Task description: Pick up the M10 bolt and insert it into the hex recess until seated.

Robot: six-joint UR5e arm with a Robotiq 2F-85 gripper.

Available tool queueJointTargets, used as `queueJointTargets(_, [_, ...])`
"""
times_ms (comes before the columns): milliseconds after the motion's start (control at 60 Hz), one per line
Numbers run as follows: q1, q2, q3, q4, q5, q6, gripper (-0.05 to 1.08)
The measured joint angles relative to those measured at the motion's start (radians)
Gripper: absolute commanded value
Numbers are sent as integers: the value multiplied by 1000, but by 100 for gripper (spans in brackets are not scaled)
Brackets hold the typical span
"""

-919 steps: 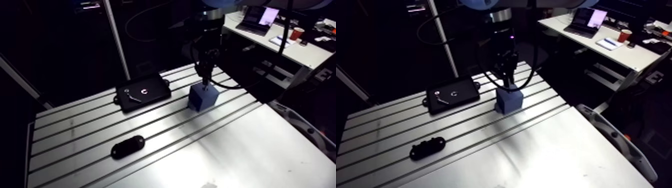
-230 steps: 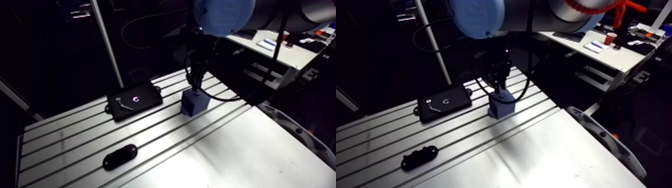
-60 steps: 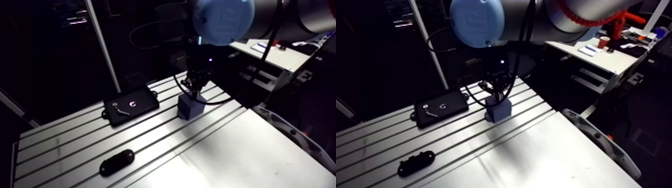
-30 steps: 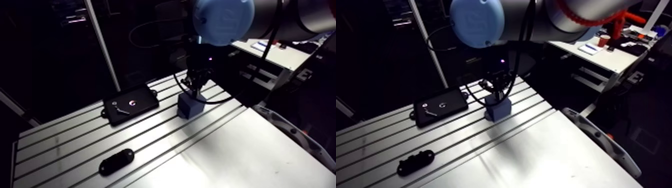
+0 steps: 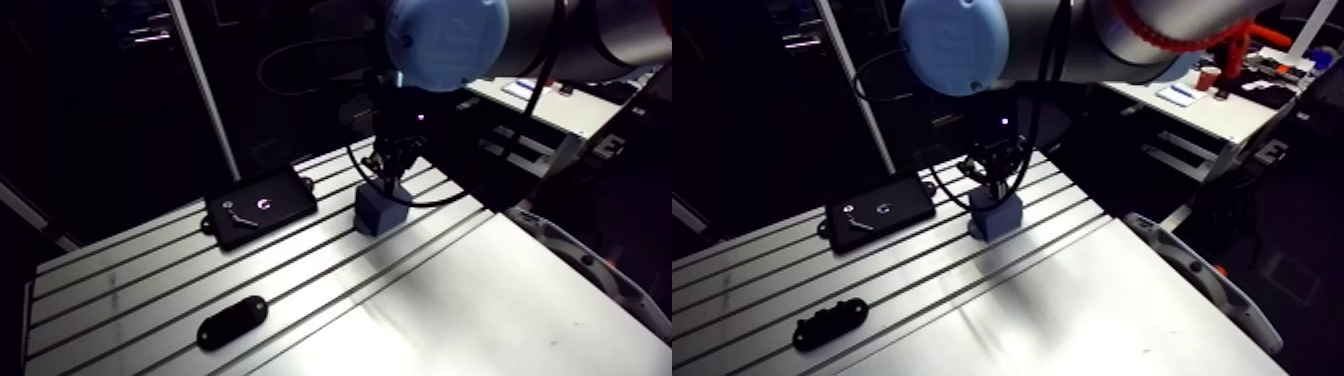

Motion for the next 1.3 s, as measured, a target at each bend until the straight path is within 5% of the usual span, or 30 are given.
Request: queueJointTargets(1300, [0, 7, 1, 0, -1, -2, 90])
